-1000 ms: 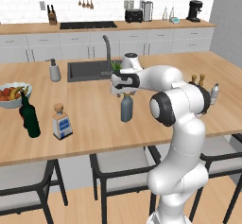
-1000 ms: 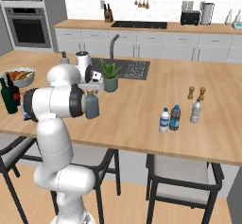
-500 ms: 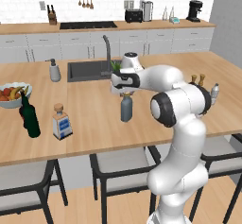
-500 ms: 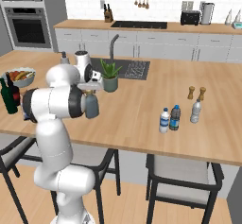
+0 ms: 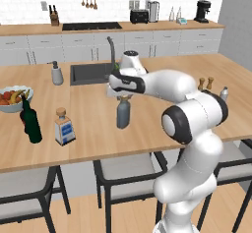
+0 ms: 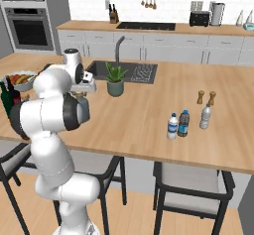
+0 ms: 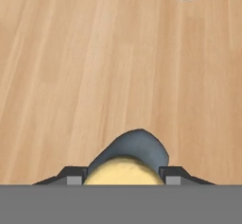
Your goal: Move the plastic bottles in the middle to the plastics group, and the glass bottles in the middle to the glass group.
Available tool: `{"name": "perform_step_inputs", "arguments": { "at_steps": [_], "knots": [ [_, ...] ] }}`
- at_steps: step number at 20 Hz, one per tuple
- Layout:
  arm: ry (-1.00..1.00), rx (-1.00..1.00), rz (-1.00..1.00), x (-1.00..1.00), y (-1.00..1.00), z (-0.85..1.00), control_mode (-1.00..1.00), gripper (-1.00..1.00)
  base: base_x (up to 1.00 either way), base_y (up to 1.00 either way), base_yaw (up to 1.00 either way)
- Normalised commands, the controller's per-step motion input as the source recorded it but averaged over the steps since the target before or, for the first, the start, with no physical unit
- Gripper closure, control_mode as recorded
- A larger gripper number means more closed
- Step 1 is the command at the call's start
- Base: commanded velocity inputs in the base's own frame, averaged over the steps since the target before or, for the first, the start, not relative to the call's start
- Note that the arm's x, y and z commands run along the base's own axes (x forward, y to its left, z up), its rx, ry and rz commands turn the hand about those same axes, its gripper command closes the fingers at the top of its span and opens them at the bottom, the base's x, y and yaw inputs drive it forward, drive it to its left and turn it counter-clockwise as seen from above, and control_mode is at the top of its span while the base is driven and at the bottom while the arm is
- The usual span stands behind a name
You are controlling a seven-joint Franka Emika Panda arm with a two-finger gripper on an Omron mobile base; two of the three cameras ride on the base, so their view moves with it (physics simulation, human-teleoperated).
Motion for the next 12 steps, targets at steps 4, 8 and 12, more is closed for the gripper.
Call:
{"name": "perform_step_inputs", "arguments": {
  "at_steps": [4, 8, 12],
  "knots": [
    [0.00, 0.00, 0.00, -0.48, 0.70, 0.01, -1.00, 1.00, 0.00, 0.00, 0.00],
    [0.00, 0.00, 0.00, -0.27, 0.67, 0.00, -1.00, 1.00, 0.00, 0.00, 0.00],
    [0.01, 0.00, 0.00, -0.14, 0.61, -0.04, -1.00, 1.00, 0.00, 0.00, 0.00]
  ]
}}
